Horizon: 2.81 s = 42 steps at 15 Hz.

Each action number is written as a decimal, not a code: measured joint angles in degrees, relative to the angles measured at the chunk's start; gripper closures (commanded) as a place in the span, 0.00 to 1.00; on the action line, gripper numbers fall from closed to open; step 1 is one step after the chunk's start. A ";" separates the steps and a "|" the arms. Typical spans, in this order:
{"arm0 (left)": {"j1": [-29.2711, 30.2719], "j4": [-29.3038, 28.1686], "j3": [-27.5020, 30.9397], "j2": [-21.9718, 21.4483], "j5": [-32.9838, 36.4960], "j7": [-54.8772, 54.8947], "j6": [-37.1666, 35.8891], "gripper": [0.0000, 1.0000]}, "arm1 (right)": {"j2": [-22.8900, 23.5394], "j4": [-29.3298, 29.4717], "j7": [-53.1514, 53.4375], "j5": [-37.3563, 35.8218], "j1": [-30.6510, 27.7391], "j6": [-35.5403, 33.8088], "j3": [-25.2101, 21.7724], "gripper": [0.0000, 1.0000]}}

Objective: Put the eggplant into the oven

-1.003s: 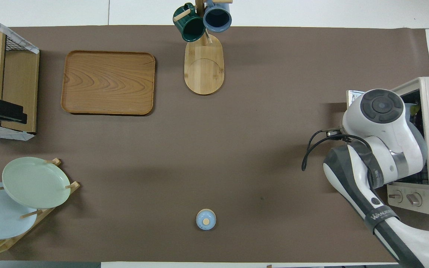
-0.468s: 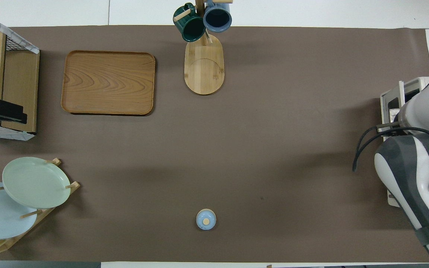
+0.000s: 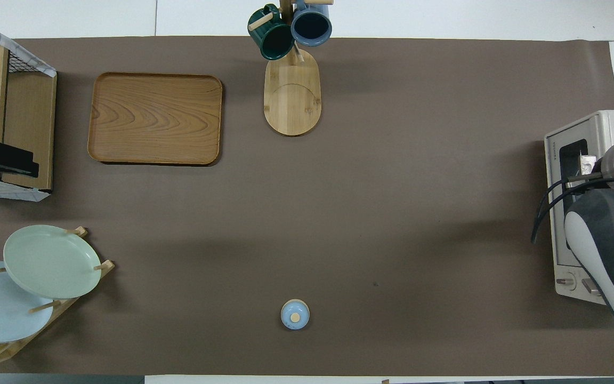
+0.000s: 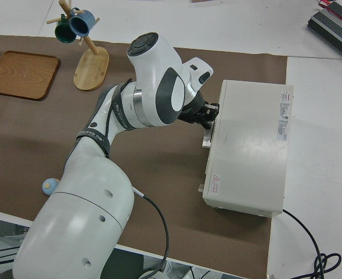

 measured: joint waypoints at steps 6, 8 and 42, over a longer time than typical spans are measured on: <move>0.01 0.00 0.00 0.00 0.00 0.00 0.00 0.00 | 0.72 9.44 -2.15 10.84 -0.44 -8.58 -0.40 0.31; 0.01 0.00 0.00 0.00 0.00 0.00 0.00 0.00 | 0.28 10.64 -2.18 11.46 -0.26 -9.39 -0.18 0.00; 0.04 0.00 -0.02 0.00 0.00 0.00 0.00 0.00 | 2.55 21.54 -2.23 14.16 17.26 -19.69 -19.99 0.00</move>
